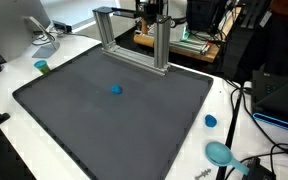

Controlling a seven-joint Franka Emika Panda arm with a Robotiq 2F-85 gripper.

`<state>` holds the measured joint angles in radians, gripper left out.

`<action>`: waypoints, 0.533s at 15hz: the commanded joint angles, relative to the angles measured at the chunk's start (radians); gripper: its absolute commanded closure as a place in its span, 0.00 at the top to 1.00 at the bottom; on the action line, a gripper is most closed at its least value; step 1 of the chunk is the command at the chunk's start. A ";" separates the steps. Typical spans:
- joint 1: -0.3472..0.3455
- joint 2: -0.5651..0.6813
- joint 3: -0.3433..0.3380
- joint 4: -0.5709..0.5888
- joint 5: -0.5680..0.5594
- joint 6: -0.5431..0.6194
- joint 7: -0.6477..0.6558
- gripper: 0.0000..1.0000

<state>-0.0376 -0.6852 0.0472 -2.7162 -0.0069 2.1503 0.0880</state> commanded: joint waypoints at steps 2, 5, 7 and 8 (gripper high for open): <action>-0.013 -0.002 0.001 0.007 -0.031 -0.023 0.013 0.71; -0.012 -0.012 0.001 0.002 -0.036 -0.030 0.008 0.72; -0.010 -0.023 0.003 -0.002 -0.039 -0.031 0.008 0.71; -0.009 -0.027 0.004 -0.005 -0.040 -0.031 0.009 0.72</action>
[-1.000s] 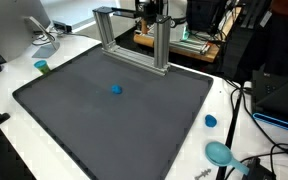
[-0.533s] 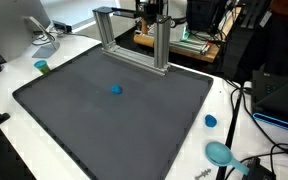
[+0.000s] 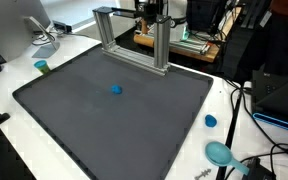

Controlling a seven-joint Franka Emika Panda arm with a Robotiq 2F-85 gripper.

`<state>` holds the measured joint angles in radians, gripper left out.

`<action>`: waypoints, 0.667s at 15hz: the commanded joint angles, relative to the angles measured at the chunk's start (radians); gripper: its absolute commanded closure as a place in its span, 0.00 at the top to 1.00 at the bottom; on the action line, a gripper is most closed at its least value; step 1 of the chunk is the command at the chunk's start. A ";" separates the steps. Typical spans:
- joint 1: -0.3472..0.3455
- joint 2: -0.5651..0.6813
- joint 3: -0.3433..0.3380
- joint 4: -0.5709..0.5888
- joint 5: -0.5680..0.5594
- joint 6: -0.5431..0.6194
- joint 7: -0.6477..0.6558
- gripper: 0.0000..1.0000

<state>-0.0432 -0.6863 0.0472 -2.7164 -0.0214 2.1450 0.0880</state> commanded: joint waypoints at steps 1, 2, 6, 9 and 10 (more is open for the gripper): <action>-0.003 -0.031 0.005 -0.008 -0.026 -0.025 0.011 0.69; -0.002 -0.036 0.006 -0.011 -0.026 -0.023 0.013 0.70; 0.002 -0.065 0.009 -0.031 -0.022 -0.023 0.015 0.68; 0.005 -0.081 0.011 -0.043 -0.019 -0.026 0.015 0.71; 0.005 -0.086 0.011 -0.047 -0.018 -0.025 0.015 0.73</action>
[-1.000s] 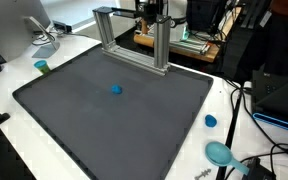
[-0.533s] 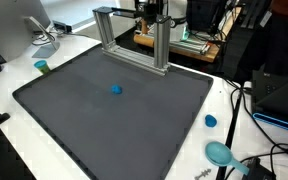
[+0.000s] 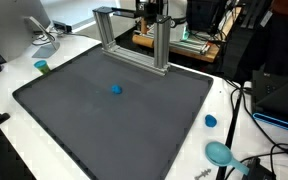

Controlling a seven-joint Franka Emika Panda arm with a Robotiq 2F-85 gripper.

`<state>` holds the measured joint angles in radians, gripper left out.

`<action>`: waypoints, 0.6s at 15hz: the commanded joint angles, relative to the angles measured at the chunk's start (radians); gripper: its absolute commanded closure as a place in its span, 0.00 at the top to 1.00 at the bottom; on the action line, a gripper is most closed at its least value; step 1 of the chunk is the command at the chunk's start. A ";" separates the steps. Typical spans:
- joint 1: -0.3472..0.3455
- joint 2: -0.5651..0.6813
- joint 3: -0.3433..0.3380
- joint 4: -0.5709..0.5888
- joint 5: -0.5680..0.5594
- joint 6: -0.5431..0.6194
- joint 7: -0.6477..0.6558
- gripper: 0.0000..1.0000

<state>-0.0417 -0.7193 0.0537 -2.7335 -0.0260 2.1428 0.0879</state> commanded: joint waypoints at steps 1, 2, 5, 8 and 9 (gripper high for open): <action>0.004 -0.058 0.005 -0.035 -0.012 -0.019 0.016 0.75; 0.006 -0.038 0.003 -0.007 -0.008 -0.024 0.014 0.75; 0.017 -0.030 0.001 -0.007 0.002 0.013 0.008 0.76; 0.023 -0.031 0.001 -0.010 0.003 0.029 0.008 0.75; 0.024 -0.031 0.000 -0.010 0.004 0.032 0.007 0.73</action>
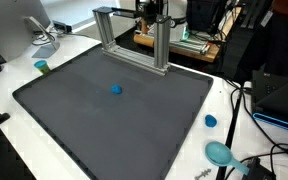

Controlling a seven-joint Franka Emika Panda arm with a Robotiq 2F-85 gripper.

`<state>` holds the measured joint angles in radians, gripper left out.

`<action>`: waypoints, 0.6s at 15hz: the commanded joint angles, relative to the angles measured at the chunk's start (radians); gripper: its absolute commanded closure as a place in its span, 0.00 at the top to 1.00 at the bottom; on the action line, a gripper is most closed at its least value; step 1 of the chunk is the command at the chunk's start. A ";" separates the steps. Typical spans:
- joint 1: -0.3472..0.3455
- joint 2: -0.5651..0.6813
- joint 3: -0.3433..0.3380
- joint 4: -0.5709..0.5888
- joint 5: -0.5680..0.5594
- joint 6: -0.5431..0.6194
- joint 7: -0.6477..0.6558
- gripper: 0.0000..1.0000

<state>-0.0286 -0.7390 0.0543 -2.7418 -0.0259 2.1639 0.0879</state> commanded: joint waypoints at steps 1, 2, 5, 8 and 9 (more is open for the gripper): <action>0.009 -0.011 -0.002 -0.002 0.003 0.010 0.007 0.73; 0.007 -0.012 -0.002 -0.002 0.001 0.008 0.008 0.70; 0.000 -0.014 -0.005 -0.003 -0.003 -0.001 0.009 0.68; 0.000 -0.012 -0.014 -0.002 0.001 -0.008 0.000 0.68; 0.004 -0.009 -0.020 -0.001 0.005 -0.008 -0.008 0.70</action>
<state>-0.0302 -0.7393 0.0502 -2.7419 -0.0258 2.1651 0.0880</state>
